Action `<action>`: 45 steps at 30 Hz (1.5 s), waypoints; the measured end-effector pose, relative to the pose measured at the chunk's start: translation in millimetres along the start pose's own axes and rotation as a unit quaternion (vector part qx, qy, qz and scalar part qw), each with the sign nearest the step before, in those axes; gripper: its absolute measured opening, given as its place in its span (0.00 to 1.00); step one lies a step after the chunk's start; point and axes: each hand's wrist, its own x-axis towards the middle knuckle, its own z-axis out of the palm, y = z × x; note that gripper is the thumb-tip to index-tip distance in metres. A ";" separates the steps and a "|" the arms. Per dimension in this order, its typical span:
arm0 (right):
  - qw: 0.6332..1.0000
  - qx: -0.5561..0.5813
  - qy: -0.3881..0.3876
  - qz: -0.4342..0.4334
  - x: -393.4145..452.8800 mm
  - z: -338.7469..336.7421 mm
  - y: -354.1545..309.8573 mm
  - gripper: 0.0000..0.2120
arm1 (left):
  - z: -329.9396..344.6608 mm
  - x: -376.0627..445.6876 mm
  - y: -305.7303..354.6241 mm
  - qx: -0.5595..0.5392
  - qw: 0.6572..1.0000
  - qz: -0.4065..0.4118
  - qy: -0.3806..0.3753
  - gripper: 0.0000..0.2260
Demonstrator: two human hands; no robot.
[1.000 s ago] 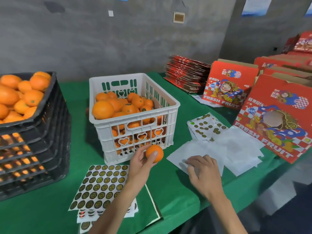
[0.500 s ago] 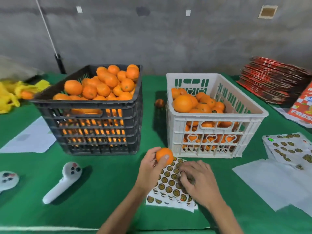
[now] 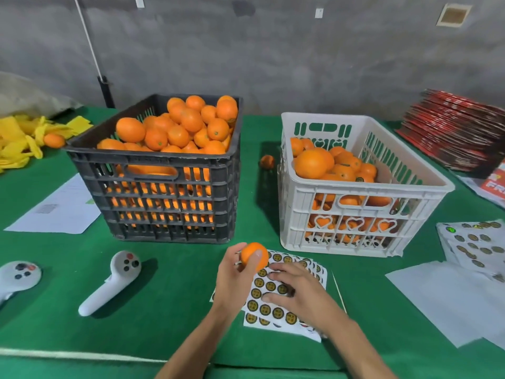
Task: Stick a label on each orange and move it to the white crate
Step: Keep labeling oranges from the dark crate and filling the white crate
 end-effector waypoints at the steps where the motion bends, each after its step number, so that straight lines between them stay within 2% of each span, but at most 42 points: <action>1: 1.000 0.001 -0.004 -0.003 0.8 -0.6 1.1 0.30 | 0.9 0.0 -1.8 -0.014 1.000 -0.009 0.000 0.20; 4: 1.000 0.004 -0.010 -0.018 2.7 -2.1 3.3 0.25 | -0.1 -0.3 -9.5 -0.064 0.997 -0.034 0.002 0.19; 10: 1.000 0.010 0.004 -0.025 7.4 -4.1 8.7 0.21 | -4.5 -0.5 -12.6 -0.074 0.996 -0.048 0.000 0.18; 12: 1.000 0.012 0.005 -0.008 7.8 -4.8 11.3 0.27 | -5.2 -1.8 -13.6 -0.076 0.996 -0.049 -0.002 0.17; 15: 1.000 -0.004 -0.020 0.009 7.1 -4.5 19.4 0.43 | -6.3 -0.8 -16.0 -0.078 0.996 -0.048 -0.001 0.17; 17: 0.999 -0.019 -0.039 -0.004 8.0 -3.9 23.8 0.46 | -6.9 0.3 -17.1 -0.081 0.995 -0.049 0.001 0.17; 24: 0.999 0.000 -0.026 -0.034 13.0 -2.1 27.7 0.34 | -3.6 0.6 -22.1 -0.081 0.996 -0.029 0.016 0.25; 29: 0.999 0.021 -0.012 -0.027 17.9 -2.6 27.2 0.27 | -5.3 -0.1 -22.1 -0.087 0.996 -0.021 0.020 0.19; 34: 0.997 0.075 0.020 -0.011 19.6 -2.9 29.2 0.18 | -5.6 -1.8 -20.5 -0.098 0.995 -0.018 0.025 0.24; 39: 0.995 0.095 0.024 -0.010 14.3 -6.8 31.2 0.18 | -6.2 -0.2 -22.5 -0.087 0.996 -0.022 0.027 0.25; 42: 0.992 0.124 0.022 0.010 9.0 -10.2 35.7 0.19 | -7.2 0.5 -23.6 -0.074 0.997 -0.019 0.023 0.22; 45: 0.995 0.094 0.022 0.022 3.6 -11.9 43.4 0.22 | -8.9 -2.1 -23.1 -0.035 0.999 -0.005 0.021 0.22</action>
